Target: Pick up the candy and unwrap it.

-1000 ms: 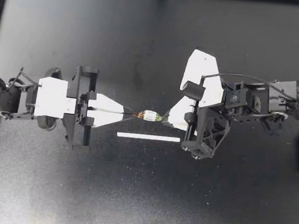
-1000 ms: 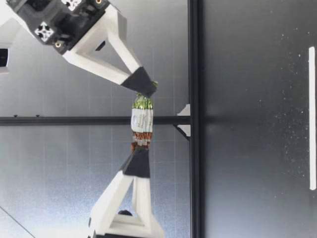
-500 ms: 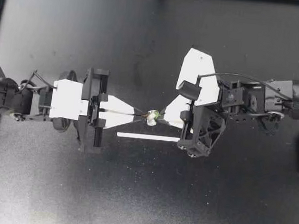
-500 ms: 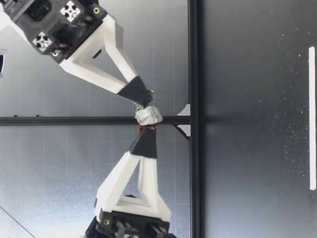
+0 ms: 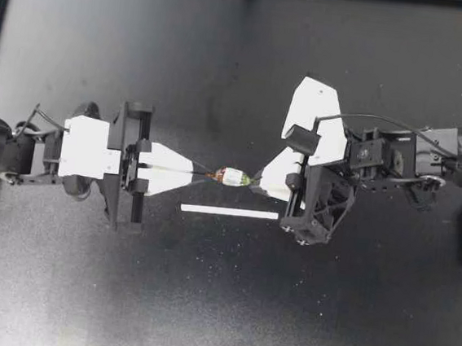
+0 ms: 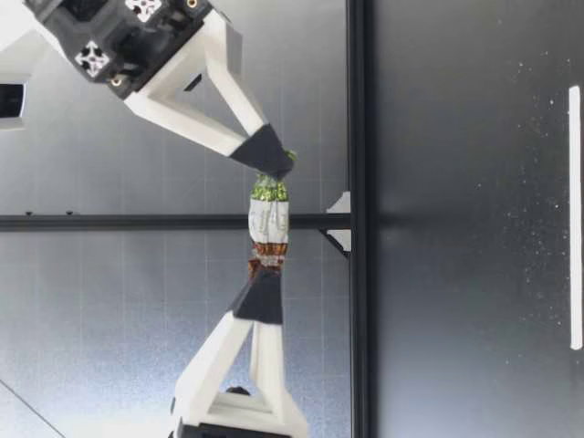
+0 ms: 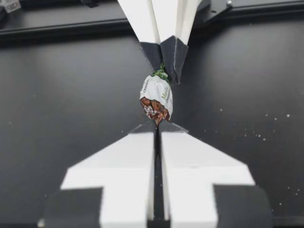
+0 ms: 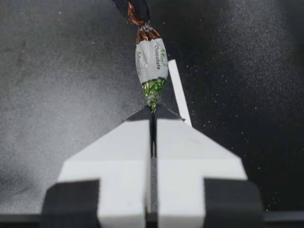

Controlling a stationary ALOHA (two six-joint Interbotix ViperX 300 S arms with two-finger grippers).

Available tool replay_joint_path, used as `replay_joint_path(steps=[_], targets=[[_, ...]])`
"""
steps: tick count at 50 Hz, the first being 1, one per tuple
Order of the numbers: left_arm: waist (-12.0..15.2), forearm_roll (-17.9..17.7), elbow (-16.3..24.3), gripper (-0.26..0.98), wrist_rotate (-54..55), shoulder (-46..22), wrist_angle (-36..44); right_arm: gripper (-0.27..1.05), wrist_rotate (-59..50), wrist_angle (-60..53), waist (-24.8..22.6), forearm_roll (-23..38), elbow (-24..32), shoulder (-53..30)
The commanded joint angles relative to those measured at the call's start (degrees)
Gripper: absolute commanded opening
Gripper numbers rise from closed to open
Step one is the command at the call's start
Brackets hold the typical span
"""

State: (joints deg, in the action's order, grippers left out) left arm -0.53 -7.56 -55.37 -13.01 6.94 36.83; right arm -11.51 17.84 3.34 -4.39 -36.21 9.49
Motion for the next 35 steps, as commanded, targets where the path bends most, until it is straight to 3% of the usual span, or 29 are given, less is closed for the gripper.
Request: replay_joint_path(steps=[1,24,30,35], targets=[[0.26,-0.09,0.97,-0.18,-0.09,0.7,0.26,-0.17,0.18,-1.41,-0.18,-0.09,0.97,0.53],[0.18,-0.09,2.37,-0.18,-0.35,-0.53,0.26,-0.13,1.23,-5.36,-0.18,0.62,0.62,-0.18],[0.26,-0.09,2.02,-0.18,-1.49,-0.44,0.26,-0.03,1.67,-7.47,-0.18,0.53,-0.09,-0.18],[0.18,0.18,1.67,-0.18,-2.29,-0.53,0.26,0.16,1.93,-9.49,-0.09,0.62,-1.05,0.0]])
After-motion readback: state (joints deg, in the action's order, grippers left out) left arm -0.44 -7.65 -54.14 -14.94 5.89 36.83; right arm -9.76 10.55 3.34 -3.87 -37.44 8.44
